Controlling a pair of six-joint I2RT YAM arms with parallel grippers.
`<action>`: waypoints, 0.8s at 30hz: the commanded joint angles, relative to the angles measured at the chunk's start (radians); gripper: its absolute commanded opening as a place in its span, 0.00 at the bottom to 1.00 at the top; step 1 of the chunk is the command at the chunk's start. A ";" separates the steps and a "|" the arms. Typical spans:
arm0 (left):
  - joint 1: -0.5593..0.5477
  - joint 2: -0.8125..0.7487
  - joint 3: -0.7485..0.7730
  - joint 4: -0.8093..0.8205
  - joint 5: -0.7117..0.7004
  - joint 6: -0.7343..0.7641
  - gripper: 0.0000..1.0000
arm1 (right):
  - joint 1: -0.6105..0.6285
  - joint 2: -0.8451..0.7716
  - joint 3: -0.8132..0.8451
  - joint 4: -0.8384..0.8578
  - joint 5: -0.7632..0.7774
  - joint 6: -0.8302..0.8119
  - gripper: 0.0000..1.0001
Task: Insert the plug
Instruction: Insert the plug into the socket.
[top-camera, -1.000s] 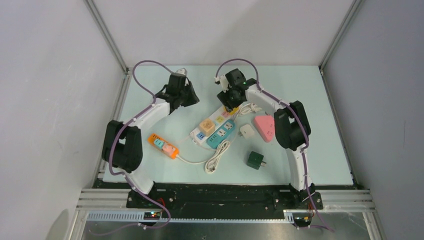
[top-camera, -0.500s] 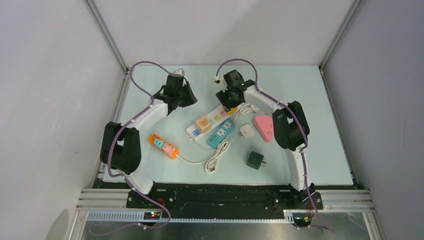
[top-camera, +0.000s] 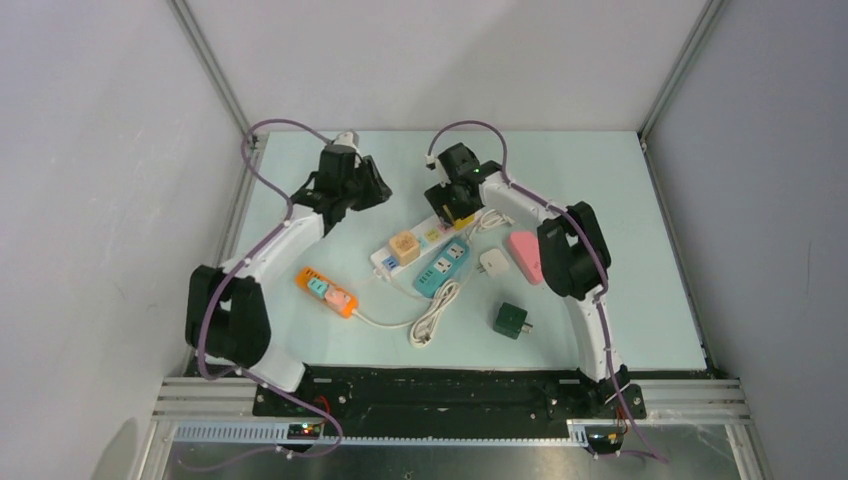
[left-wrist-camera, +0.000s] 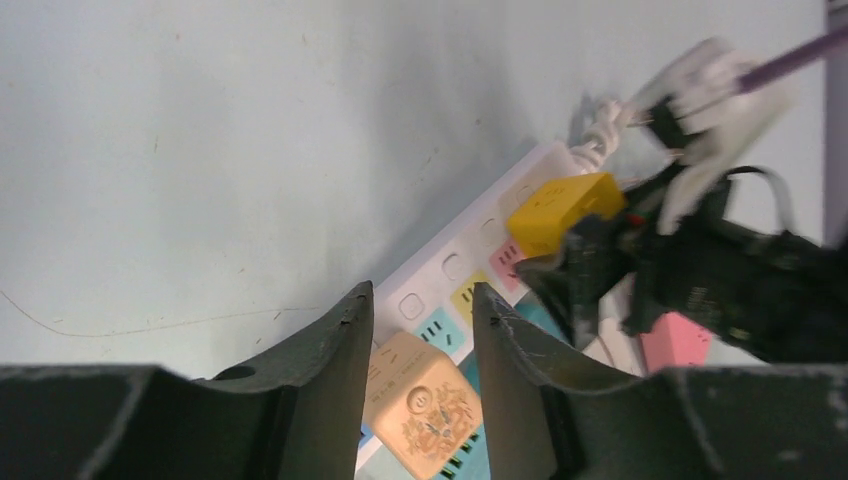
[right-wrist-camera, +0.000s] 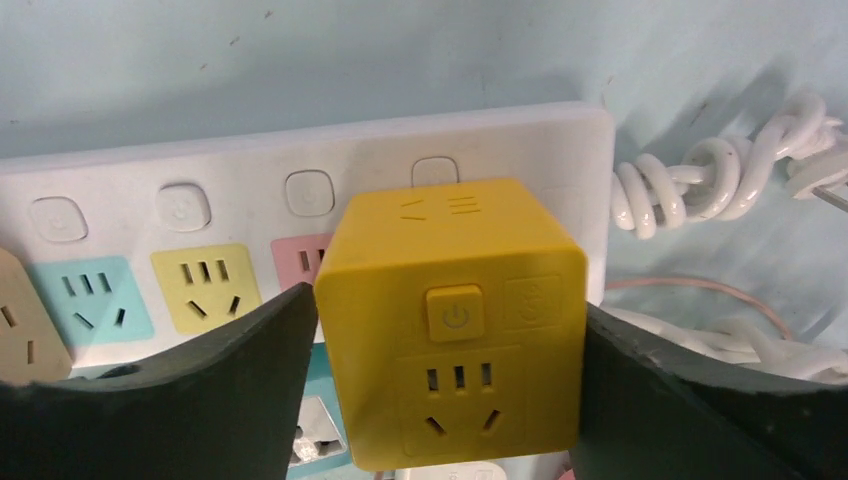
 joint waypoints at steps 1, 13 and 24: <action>0.013 -0.130 0.009 0.021 -0.023 0.007 0.53 | 0.026 0.020 0.119 -0.061 0.011 0.045 0.86; 0.018 -0.443 -0.109 -0.004 0.058 0.043 0.99 | 0.021 -0.147 0.145 -0.096 0.105 0.165 1.00; 0.058 -0.710 -0.348 -0.015 0.067 -0.126 0.98 | -0.090 -0.667 -0.559 0.099 -0.019 0.460 0.70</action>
